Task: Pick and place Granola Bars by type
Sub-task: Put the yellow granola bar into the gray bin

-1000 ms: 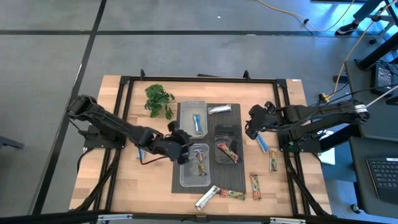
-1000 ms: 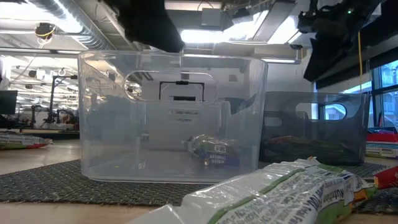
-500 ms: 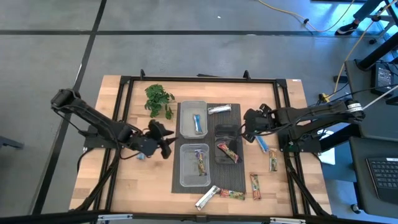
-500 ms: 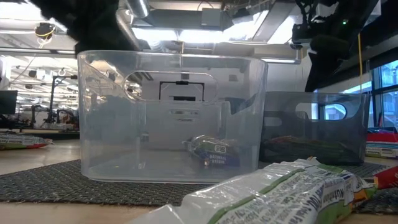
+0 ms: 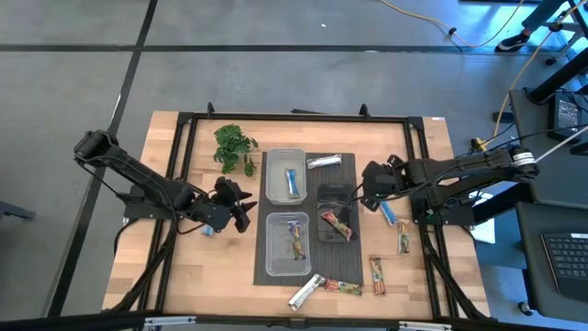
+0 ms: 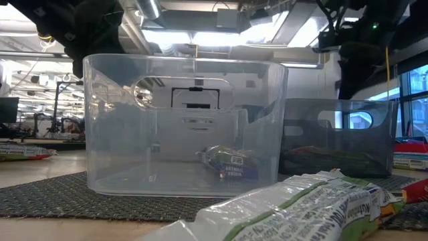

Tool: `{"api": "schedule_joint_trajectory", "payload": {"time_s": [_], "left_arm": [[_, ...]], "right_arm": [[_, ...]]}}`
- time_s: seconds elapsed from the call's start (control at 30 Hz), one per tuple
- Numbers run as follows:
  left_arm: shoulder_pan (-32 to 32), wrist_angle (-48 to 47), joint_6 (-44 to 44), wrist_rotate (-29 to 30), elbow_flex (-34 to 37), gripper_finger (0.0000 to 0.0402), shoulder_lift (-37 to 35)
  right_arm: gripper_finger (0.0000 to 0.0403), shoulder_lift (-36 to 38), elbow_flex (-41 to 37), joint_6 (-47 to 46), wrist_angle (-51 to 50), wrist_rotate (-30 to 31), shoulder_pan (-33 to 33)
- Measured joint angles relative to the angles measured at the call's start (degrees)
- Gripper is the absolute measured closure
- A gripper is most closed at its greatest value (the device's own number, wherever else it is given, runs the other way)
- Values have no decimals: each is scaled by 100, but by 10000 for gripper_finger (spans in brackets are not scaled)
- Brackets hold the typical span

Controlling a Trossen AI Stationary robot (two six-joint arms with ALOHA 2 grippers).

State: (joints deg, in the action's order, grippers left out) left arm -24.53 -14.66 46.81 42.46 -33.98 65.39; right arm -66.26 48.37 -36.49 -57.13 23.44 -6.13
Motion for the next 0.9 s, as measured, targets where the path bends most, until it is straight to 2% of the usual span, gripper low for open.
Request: {"api": "schedule_joint_trajectory", "payload": {"time_s": [0.33,0.5,0.63,0.8,0.9], "left_arm": [[31,-4,33,3,0,255,0],[31,37,45,2,0,255,0],[31,33,43,2,0,254,0],[31,33,44,-7,0,256,2],[33,33,43,-6,0,254,2]], "right_arm": [[205,0,1,86,3,-89,2],[205,0,-1,964,162,283,2],[205,0,-1,1968,717,307,2],[205,0,-1,2866,1370,-276,2],[205,0,-1,2934,1551,-544,-2]]}}
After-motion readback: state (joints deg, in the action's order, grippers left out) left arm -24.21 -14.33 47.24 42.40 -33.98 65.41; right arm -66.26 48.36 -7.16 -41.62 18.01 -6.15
